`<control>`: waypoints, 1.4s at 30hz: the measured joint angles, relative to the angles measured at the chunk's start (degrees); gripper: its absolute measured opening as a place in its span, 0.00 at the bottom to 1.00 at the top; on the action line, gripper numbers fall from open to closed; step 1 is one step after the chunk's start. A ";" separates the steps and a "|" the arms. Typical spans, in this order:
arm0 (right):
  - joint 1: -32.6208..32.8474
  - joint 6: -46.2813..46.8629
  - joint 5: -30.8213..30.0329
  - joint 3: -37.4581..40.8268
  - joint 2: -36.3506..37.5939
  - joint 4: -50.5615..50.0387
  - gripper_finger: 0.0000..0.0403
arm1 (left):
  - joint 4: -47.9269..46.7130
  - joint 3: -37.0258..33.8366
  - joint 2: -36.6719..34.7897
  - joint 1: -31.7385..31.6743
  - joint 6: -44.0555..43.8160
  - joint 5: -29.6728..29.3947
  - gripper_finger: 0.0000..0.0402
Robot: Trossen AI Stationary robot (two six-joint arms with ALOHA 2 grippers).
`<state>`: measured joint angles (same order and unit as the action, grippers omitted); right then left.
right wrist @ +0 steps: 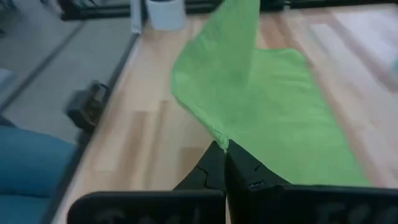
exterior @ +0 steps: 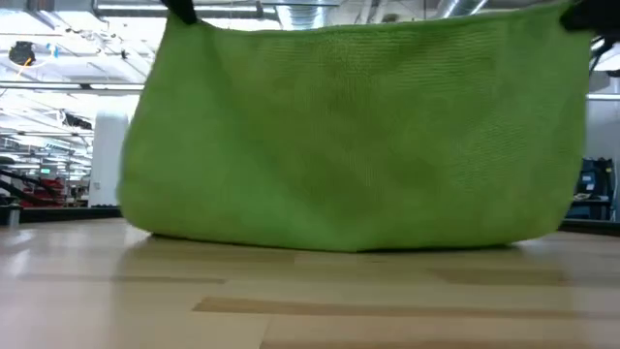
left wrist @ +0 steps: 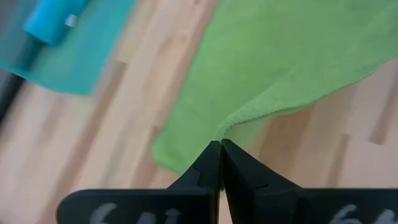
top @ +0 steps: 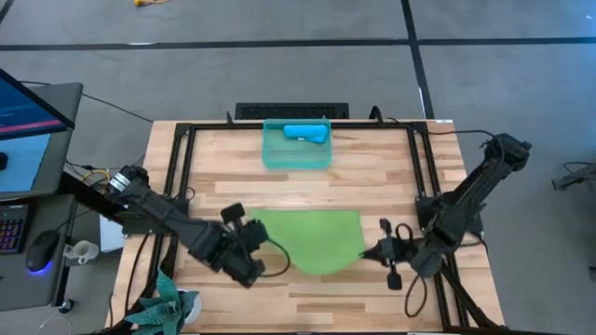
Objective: Roll microfiber towels into tight, uniform cylinder then place into a basket
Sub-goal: Fold the green microfiber cloth
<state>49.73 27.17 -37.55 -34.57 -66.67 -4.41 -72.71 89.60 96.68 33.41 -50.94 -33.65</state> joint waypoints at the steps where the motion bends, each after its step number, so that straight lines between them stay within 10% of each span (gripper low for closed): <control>1: 0.68 0.72 0.03 0.00 -1.04 1.67 0.03 | 0.94 -0.82 0.00 0.91 -1.38 0.09 0.00; 15: 5.90 14.90 0.14 -0.07 -16.16 3.56 0.02 | 19.98 -17.63 -0.04 6.97 -9.84 4.20 0.00; 42: -13.13 25.91 -1.91 -0.03 -17.19 -16.80 0.02 | 18.19 -24.14 -0.04 -0.99 -10.45 -6.31 0.00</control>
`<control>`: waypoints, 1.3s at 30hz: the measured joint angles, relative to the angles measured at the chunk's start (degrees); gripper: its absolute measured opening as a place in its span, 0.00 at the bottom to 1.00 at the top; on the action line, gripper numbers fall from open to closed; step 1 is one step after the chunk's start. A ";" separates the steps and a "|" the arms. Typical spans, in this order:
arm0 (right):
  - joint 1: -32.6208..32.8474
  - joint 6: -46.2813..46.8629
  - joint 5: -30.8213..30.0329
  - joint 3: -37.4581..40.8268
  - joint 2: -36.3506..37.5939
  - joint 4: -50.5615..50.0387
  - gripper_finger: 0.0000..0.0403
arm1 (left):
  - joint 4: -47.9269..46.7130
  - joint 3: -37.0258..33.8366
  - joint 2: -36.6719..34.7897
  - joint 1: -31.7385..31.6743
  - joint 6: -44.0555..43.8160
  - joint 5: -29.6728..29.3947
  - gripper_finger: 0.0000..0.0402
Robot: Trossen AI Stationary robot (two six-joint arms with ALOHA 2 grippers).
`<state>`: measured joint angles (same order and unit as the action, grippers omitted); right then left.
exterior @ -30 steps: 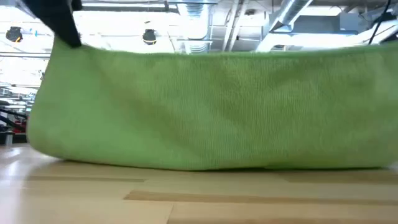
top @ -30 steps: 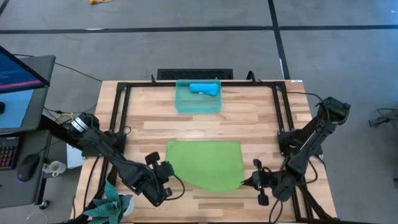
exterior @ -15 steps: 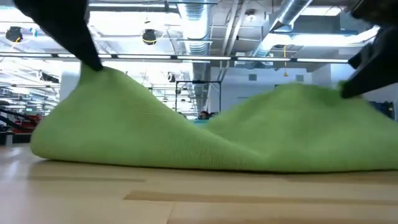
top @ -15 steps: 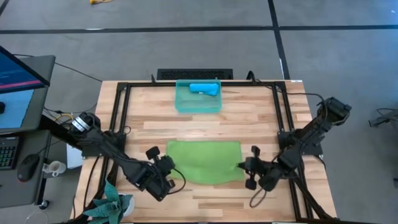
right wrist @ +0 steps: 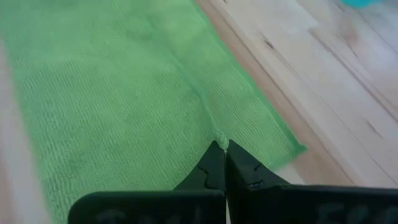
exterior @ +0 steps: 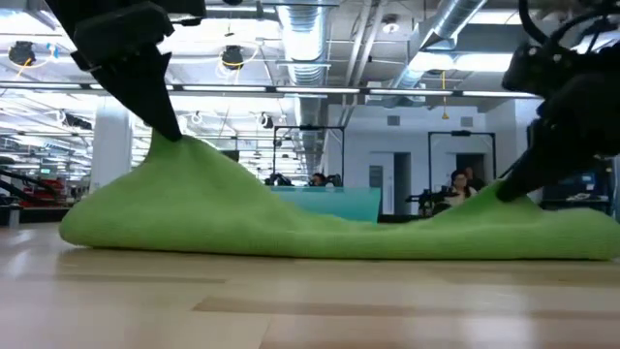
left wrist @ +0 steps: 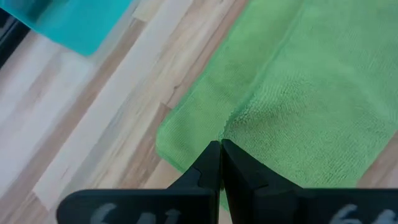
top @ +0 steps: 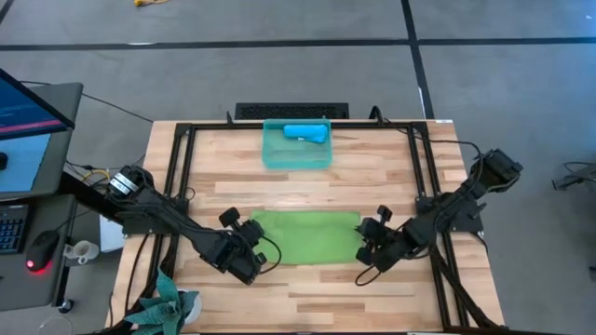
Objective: Roll microfiber towels into tight, uniform cylinder then place into a basket
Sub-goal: Fold the green microfiber cloth
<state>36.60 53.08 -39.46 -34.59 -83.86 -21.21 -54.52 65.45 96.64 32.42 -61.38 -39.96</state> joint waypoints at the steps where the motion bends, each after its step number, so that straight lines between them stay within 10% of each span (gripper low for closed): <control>1: 0.00 0.82 0.00 -0.06 -0.54 -0.56 0.02 | -0.35 -0.03 0.00 0.00 -0.29 -0.02 0.00; 39: -6.86 0.48 -0.90 -0.04 -1.54 -4.88 0.03 | -5.55 -0.05 0.00 -4.46 -2.10 0.74 0.00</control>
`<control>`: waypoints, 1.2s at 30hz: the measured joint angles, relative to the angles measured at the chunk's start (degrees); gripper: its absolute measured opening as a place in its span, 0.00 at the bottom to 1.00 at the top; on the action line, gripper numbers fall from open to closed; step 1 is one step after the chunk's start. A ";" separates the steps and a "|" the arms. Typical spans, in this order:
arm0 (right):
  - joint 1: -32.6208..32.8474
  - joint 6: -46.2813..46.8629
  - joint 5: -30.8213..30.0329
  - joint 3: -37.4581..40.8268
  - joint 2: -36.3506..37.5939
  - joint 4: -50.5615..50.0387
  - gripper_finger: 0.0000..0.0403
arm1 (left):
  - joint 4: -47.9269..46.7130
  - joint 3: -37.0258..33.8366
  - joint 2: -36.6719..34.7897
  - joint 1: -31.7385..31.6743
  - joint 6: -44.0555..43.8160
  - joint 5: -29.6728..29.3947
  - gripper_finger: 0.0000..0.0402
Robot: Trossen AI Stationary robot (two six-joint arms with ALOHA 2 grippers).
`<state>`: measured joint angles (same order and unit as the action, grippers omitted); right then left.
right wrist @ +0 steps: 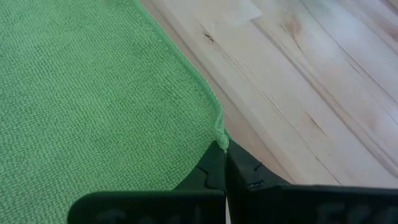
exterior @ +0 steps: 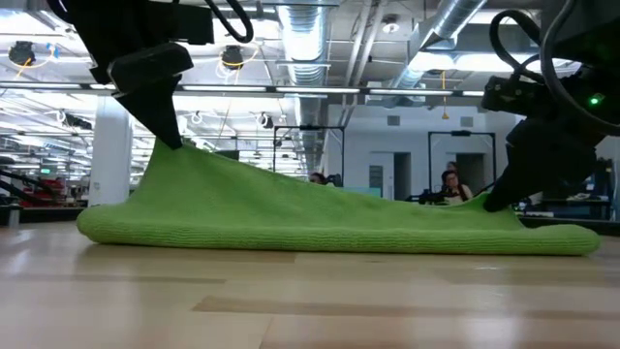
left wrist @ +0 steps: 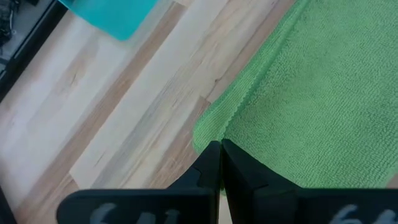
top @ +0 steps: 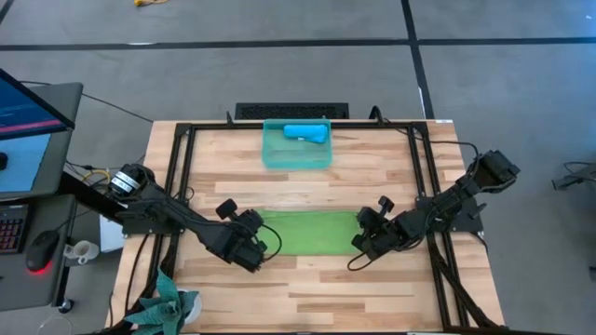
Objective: Roll microfiber towels into tight, uniform cylinder then place into a basket
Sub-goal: Fold the green microfiber cloth
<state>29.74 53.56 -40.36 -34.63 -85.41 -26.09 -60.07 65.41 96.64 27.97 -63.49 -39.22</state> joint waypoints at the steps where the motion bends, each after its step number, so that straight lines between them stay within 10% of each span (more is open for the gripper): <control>1: 0.00 0.01 0.00 0.00 0.00 0.00 0.03 | 0.00 0.00 0.00 0.00 -0.23 0.00 0.01; 21: -0.24 -3.08 2.81 0.00 0.00 -0.02 0.09 | 2.06 0.00 0.00 0.00 0.12 0.00 0.25; 36: -6.24 -6.30 10.49 -2.62 0.00 -5.84 0.41 | 14.37 -0.02 0.00 0.00 10.78 1.26 0.26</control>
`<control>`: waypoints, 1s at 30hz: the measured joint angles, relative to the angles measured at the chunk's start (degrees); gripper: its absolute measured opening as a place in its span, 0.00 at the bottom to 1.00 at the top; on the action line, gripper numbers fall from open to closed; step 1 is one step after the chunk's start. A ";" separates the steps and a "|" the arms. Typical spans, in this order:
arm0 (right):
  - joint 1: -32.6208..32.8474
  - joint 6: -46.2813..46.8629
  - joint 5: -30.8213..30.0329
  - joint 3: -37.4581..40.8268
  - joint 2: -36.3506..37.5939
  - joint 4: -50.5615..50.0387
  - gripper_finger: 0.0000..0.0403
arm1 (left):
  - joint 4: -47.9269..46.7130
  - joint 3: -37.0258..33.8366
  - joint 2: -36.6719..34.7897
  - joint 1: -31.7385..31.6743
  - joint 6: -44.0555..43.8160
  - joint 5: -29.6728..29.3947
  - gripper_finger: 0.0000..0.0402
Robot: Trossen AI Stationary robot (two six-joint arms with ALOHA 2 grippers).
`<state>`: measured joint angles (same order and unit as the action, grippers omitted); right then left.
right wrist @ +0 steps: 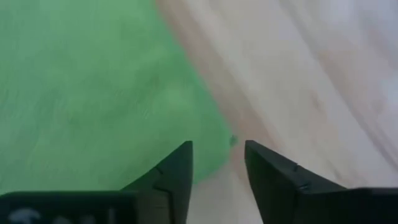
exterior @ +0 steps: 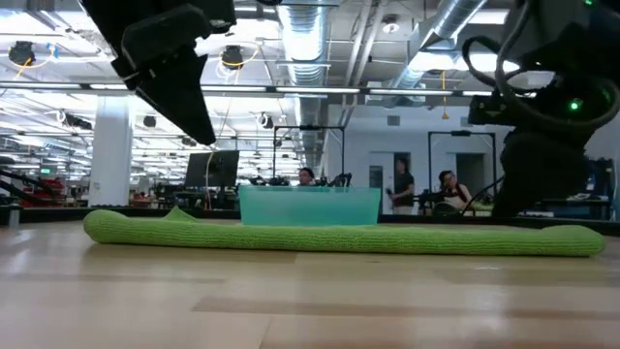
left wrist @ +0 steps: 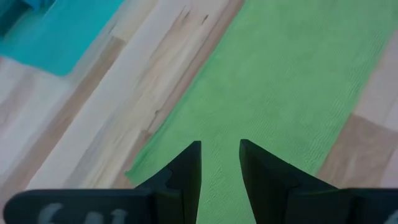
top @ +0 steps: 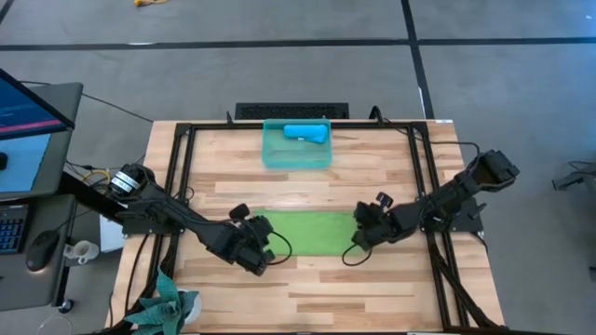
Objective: Roll microfiber towels into tight, uniform cylinder then place into a basket
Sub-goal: Fold the green microfiber cloth
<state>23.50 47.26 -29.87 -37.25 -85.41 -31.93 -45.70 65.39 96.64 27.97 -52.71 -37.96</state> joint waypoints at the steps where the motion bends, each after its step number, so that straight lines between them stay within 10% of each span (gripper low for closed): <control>1: -0.48 -0.53 2.14 -1.10 0.01 -2.24 0.43 | 0.51 0.00 0.00 0.00 0.02 -0.20 0.26; 13: -1.11 -5.58 -6.79 -13.21 0.03 -27.93 0.43 | 8.49 -0.02 0.00 0.00 4.25 -3.39 0.26; 30: 11.47 8.50 -7.87 -5.10 12.71 -34.21 0.41 | 9.27 -0.02 0.08 -1.46 -0.31 -1.06 0.26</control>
<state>34.97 55.76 -37.75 -42.35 -72.70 -66.14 -36.43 65.36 96.72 26.51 -53.02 -39.03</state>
